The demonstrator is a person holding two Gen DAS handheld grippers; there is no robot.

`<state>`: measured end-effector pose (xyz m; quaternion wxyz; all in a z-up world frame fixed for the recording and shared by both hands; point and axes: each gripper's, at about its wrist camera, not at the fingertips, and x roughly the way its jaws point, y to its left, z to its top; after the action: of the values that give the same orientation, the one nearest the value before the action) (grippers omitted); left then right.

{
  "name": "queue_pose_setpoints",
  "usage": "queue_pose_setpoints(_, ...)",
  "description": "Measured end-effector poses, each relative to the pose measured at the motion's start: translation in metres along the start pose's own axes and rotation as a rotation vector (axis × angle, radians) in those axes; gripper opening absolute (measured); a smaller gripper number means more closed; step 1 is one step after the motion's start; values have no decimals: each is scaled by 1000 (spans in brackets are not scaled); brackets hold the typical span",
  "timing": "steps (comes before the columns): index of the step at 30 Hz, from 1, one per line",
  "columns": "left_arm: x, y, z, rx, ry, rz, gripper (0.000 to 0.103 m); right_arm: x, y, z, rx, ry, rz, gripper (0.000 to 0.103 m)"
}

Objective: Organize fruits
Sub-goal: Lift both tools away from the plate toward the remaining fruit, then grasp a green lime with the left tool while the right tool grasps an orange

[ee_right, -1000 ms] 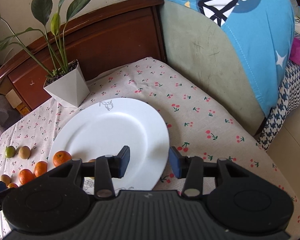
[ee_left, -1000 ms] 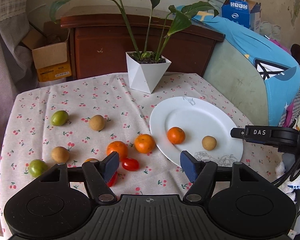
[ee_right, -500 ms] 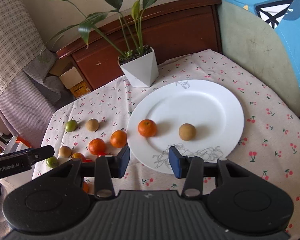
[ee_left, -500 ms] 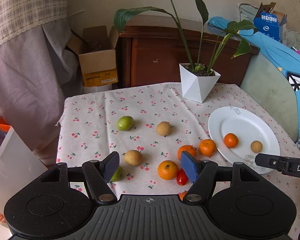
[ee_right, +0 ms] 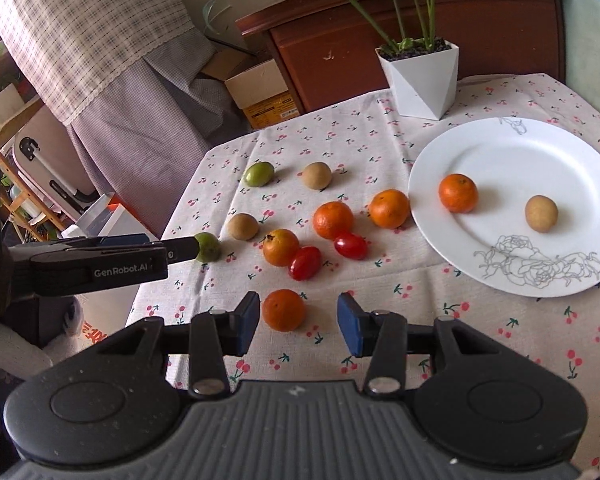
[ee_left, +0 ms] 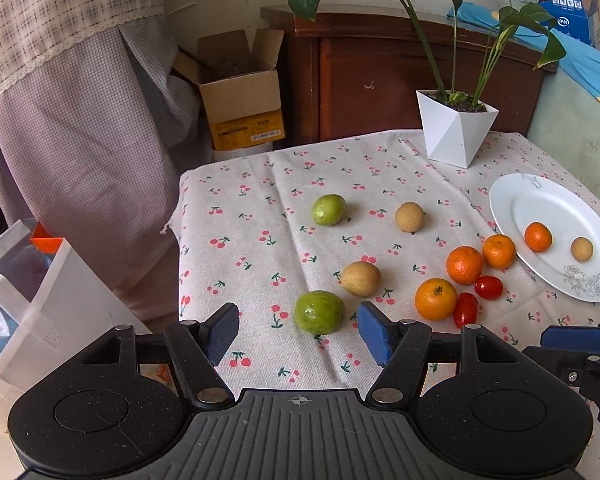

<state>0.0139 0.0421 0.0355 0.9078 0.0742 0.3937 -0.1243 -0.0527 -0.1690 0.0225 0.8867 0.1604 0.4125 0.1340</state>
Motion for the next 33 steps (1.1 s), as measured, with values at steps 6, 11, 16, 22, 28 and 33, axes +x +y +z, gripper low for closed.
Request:
queue_pose_setpoints(6,15,-3,-3,43,9,14,61,11,8,-2,-34,21,24,45)
queue_pose_setpoints(11,24,-3,-4,48,4,3,57,21,11,-3,-57,38,14,45)
queue_pose_setpoints(16,30,-4,-5,40,10,-15,47,28,12,-6,-75,48,-11,45)
queue_pose_setpoints(22,33,-10,-7,61,18,-43,29,33,15,-8,-119,45,-40,30)
queue_pose_setpoints(28,33,-8,-7,38,14,-52,29,32,13,-6,-111,42,-33,29)
queue_pose_setpoints(33,26,-8,-5,-6,5,-82,29,25,8,-3,-96,25,-26,28)
